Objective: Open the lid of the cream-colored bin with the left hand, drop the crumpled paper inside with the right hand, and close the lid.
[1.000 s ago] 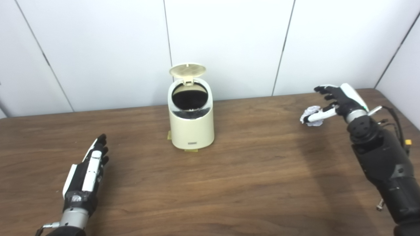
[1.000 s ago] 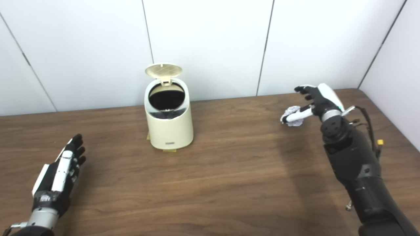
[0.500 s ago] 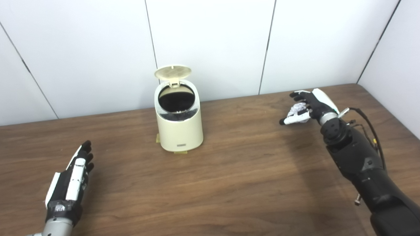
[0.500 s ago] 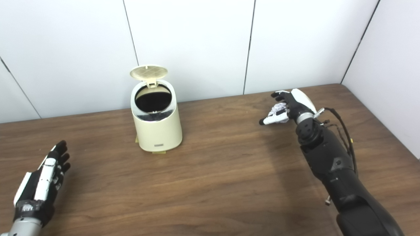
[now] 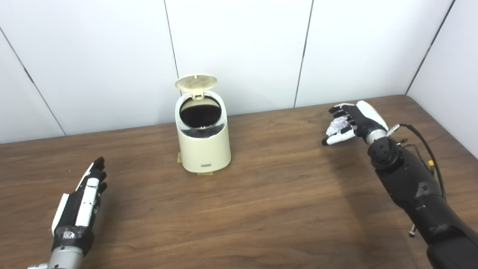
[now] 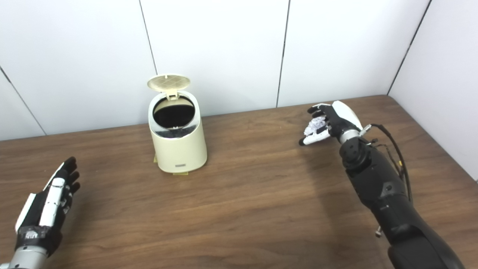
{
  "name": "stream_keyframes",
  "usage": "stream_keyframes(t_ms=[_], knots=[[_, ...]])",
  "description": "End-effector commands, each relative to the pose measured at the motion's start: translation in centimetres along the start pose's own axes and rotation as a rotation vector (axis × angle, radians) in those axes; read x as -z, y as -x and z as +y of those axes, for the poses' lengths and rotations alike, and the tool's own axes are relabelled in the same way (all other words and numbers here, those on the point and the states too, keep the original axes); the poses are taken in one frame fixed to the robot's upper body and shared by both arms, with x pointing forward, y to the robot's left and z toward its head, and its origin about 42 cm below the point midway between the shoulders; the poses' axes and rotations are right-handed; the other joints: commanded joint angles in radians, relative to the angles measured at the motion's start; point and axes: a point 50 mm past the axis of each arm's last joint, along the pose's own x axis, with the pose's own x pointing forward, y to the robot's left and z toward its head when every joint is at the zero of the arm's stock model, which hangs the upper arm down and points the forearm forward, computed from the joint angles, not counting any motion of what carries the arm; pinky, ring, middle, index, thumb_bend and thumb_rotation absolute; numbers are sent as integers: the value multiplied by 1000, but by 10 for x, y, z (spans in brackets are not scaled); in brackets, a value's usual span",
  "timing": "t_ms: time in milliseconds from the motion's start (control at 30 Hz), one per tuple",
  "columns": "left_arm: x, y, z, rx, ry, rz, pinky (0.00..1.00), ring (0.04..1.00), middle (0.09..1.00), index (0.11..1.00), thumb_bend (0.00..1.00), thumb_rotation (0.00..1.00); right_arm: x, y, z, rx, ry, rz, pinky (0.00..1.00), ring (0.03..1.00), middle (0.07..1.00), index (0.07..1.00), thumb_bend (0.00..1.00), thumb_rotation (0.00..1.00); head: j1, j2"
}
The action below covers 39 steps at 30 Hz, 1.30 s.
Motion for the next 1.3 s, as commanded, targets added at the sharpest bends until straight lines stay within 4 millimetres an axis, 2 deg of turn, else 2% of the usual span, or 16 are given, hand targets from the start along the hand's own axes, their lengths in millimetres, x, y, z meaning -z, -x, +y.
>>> stream_keyframes(t_ms=[0, 367, 467, 567, 600, 633, 667, 733, 867, 1100, 1267], knots=[[-23, -11, 1, 6, -18, -92, 1000, 1000, 1000, 1000, 460, 891, -11, -5, -26, 51, 37, -42, 625, 711, 759, 765, 901, 131, -3, 1], [-24, -10, 0, 1, -23, -83, 1000, 1000, 1000, 1000, 484, 887, -11, 1, -24, 14, 104, -14, 651, 729, 767, 757, 901, 113, -14, 6], [-25, -12, -1, 6, -11, -81, 1000, 1000, 1000, 1000, 485, 900, -14, 7, -12, 42, 103, -55, 594, 660, 726, 727, 888, 40, -13, 4], [-25, -16, -2, 1, 5, -79, 1000, 1000, 1000, 1000, 480, 928, -16, 14, -1, 97, 95, -96, 593, 578, 638, 671, 870, 4, -14, 4], [-26, -17, -3, 0, 10, -80, 1000, 1000, 1000, 1000, 488, 935, -17, 16, 3, 120, 96, -115, 577, 496, 566, 595, 698, 2, -16, 5], [-27, -18, -4, 0, 13, -80, 1000, 1000, 1000, 1000, 493, 938, -18, 18, 6, 135, 97, -128, 536, 451, 536, 549, 610, 0, -16, 5], [-28, -20, -5, 7, 6, -85, 1000, 1000, 1000, 1000, 497, 940, -19, 20, 9, 146, 93, -144, 510, 423, 517, 520, 555, 0, -17, 4], [-29, -22, -7, 16, -12, -91, 1000, 1000, 1000, 1000, 515, 954, -19, 21, 12, 154, 89, -161, 386, 403, 512, 503, 513, 0, -21, 4], [-29, -22, -9, 23, -5, -99, 1000, 1000, 1000, 1000, 548, 936, -20, 20, 14, 161, 80, -174, 338, 393, 506, 517, 497, 0, -29, 0], [-28, -21, -11, 29, 10, -106, 1000, 1000, 1000, 988, 559, 957, -22, 19, 13, 191, 110, -192, 339, 389, 505, 528, 495, 0, -21, -1], [-29, -19, -13, 28, 9, -103, 1000, 999, 1000, 974, 540, 954, -32, 24, 9, 222, 126, -243, 327, 397, 512, 511, 496, 0, -9, 1]])
